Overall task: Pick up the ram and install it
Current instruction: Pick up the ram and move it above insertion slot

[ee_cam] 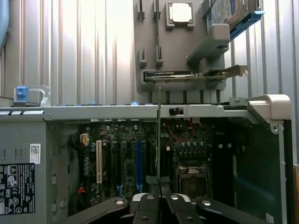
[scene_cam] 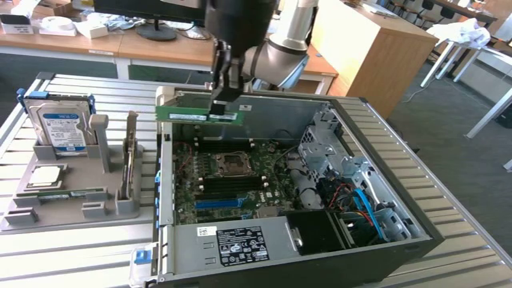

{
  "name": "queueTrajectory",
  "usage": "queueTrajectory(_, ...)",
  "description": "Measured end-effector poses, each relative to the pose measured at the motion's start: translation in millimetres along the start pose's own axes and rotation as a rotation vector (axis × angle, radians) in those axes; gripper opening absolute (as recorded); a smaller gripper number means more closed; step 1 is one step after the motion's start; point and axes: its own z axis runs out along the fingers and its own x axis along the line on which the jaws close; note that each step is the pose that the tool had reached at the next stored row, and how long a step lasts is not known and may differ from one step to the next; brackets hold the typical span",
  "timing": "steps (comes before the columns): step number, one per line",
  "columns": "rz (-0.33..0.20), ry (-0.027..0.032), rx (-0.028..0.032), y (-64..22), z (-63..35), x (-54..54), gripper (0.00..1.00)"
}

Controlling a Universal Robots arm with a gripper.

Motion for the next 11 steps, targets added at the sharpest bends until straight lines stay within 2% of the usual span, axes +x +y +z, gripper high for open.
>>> queueTrajectory(11, -0.001, 0.0000, -0.0001, -27.5, -1.4, -1.0, 0.11)
